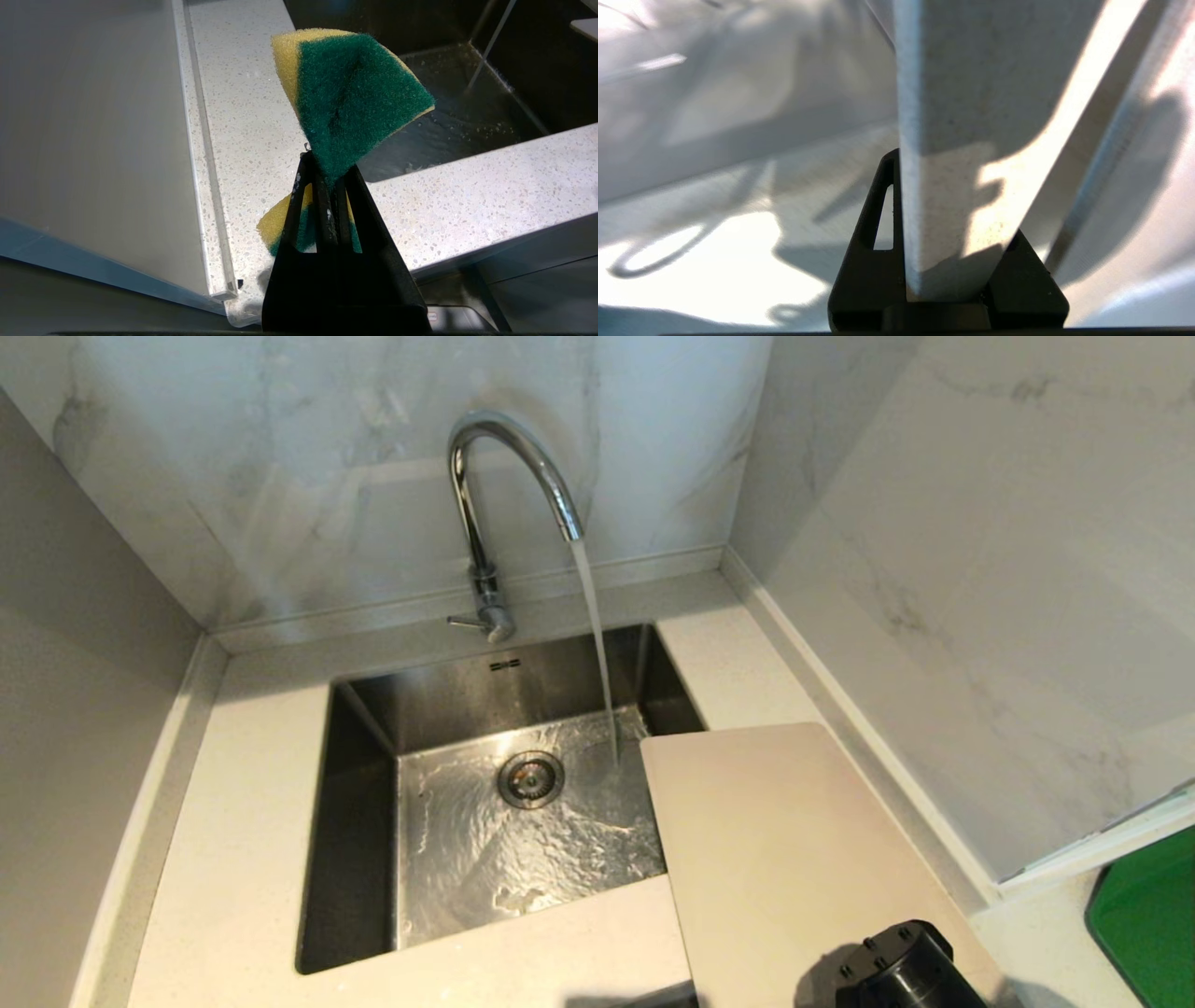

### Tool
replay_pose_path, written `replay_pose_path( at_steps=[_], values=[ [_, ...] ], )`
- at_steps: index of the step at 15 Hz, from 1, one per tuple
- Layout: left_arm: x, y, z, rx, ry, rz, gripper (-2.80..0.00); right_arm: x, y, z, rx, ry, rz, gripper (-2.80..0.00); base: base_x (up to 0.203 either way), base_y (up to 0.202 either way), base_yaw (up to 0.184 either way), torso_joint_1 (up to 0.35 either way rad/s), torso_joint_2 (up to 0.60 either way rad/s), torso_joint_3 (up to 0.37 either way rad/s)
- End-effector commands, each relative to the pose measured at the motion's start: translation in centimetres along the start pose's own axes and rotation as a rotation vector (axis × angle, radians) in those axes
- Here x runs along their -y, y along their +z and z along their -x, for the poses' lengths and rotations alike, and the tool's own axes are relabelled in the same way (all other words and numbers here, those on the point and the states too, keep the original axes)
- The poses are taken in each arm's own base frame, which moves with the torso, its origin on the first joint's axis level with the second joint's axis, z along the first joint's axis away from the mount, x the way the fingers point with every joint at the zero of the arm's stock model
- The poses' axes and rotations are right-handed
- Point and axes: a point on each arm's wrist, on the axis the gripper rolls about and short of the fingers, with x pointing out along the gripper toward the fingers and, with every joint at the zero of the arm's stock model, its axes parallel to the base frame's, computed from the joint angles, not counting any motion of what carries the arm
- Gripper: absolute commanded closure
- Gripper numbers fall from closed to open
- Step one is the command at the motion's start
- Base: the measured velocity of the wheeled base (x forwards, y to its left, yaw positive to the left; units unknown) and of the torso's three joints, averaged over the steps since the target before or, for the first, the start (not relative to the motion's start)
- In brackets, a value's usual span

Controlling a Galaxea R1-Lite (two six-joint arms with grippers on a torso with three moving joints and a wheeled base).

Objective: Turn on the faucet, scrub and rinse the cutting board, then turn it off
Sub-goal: Pick up the cutting board

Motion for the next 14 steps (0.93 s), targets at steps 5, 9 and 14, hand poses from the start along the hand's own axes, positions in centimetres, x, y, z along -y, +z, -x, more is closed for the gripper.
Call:
replay_pose_path(
  at_steps=[5, 9, 14],
  values=[
    [0.0, 0.0, 0.0, 0.0, 0.001, 0.001, 0.0, 3.5, -1.3, 3.2, -0.003, -0.184, 0.041, 0.0, 0.0, 0.0, 0.0, 0.0, 0.0, 0.0],
    [0.0, 0.0, 0.0, 0.0, 0.001, 0.001, 0.0, 3.7, -1.7, 4.3, 0.002, -0.226, 0.081, 0.0, 0.0, 0.0, 0.0, 0.0, 0.0, 0.0],
    [0.0, 0.0, 0.0, 0.0, 0.001, 0.001, 0.0, 3.8, -2.4, 6.2, -0.024, -0.322, 0.178, 0.0, 0.0, 0.0, 0.0, 0.0, 0.0, 0.0]
  ],
)
